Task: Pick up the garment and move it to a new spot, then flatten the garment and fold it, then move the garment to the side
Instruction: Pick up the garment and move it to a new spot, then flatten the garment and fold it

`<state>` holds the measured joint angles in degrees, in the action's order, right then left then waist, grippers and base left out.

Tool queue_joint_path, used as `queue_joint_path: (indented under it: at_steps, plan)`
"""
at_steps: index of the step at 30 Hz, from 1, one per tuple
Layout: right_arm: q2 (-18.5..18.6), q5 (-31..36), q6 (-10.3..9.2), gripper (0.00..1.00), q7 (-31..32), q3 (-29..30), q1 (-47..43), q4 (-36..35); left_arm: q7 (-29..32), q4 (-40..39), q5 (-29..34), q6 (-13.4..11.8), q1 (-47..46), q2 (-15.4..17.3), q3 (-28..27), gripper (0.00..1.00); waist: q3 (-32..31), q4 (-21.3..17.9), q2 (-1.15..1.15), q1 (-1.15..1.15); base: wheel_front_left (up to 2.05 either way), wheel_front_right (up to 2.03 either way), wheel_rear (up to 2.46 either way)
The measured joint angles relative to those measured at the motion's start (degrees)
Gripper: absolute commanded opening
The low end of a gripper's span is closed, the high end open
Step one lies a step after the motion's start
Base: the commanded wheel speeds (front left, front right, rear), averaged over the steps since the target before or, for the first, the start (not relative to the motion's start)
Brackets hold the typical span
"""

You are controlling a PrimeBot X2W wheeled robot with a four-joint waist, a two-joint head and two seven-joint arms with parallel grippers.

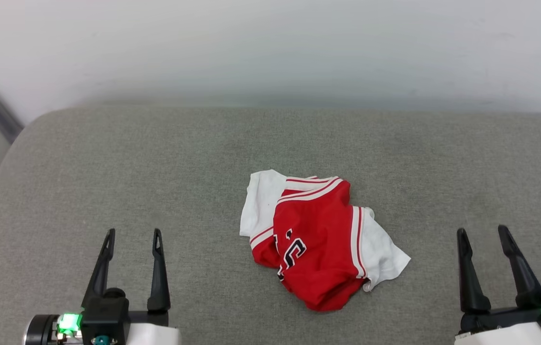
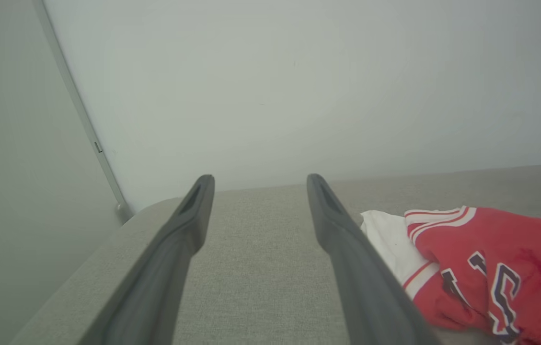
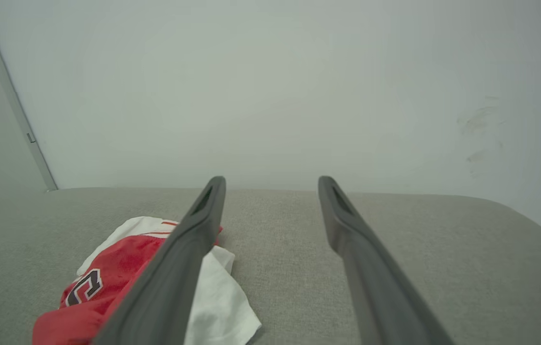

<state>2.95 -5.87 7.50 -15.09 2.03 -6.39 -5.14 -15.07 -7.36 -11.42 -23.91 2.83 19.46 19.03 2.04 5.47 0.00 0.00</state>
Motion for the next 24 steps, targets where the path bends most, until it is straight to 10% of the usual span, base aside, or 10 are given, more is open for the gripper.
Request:
queue_joint_path:
  at_steps: [24]
  plan:
    - [0.0,-3.64,0.0,1.0,0.0,-0.02,-3.26,3.12,0.0,2.32,7.72,12.65,6.06,-9.24,-9.62,1.0,-2.4,-1.03,0.0,0.0,0.0,0.0,0.0]
